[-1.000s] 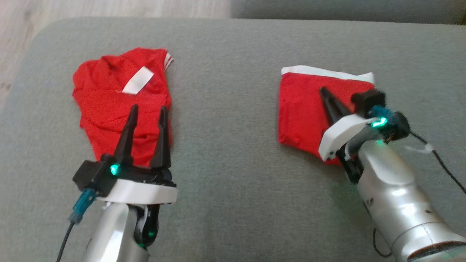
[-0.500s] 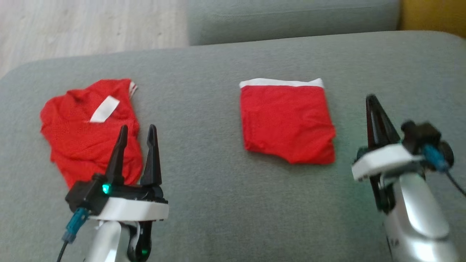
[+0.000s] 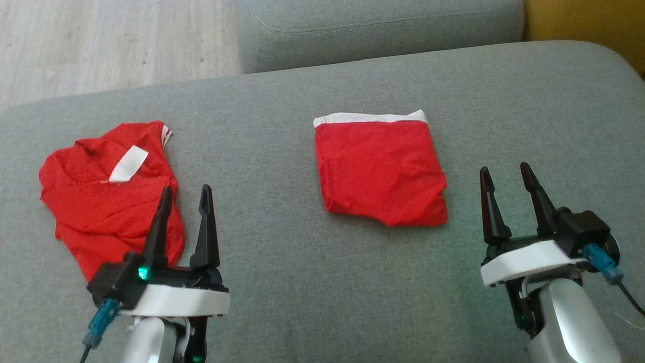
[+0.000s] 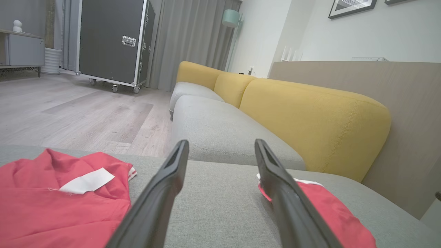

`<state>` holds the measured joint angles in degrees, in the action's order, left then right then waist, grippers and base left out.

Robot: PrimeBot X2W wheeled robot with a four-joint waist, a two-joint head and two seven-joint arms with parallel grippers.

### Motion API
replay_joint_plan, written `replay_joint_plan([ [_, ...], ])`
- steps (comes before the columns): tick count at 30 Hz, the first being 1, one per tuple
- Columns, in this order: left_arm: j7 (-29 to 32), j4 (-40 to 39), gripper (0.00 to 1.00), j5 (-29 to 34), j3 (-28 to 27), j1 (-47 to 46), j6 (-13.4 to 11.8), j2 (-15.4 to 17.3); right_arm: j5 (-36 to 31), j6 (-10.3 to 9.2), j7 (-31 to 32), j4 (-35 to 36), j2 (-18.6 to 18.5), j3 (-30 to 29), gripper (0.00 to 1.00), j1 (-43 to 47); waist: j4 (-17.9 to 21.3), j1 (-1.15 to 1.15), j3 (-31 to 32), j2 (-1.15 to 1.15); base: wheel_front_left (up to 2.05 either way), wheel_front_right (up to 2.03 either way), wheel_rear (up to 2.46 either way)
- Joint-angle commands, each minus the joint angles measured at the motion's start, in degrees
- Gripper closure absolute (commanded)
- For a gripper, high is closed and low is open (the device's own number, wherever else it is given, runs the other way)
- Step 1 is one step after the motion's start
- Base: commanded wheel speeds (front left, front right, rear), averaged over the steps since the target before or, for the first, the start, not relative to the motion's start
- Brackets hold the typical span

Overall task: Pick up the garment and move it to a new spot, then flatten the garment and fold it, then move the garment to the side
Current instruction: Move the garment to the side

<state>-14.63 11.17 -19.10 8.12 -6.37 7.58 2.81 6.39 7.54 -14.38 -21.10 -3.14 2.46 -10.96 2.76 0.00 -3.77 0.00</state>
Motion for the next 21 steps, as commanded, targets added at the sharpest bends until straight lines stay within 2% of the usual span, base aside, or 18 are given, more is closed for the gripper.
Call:
replay_joint_plan([
  [1,-0.37,-1.94,0.0,0.48,-1.66,-1.08,-0.09,0.26,0.01,-0.05,-0.62,2.13,0.25,1.34,0.0,-1.3,-0.2,0.0,0.02,0.0,0.0,0.0,0.0],
  [6,-0.37,-2.05,0.0,0.52,-0.93,-1.74,-0.09,0.22,-0.52,-0.05,-0.62,1.95,0.25,1.3,0.0,-1.86,-1.22,0.0,-1.03,0.0,0.0,0.0,0.0],
  [10,-0.37,-1.92,0.0,0.66,0.32,-2.96,-0.09,0.22,-1.08,-0.05,-0.5,-0.88,0.25,0.85,0.0,-4.3,-2.77,0.0,-2.88,0.0,0.0,0.0,0.0],
  [21,-0.37,-0.89,0.0,0.23,3.31,-7.06,-0.09,0.84,2.71,-0.05,6.98,-16.97,0.26,0.14,0.0,-16.34,-7.69,0.0,-7.82,0.0,0.0,0.0,0.0],
])
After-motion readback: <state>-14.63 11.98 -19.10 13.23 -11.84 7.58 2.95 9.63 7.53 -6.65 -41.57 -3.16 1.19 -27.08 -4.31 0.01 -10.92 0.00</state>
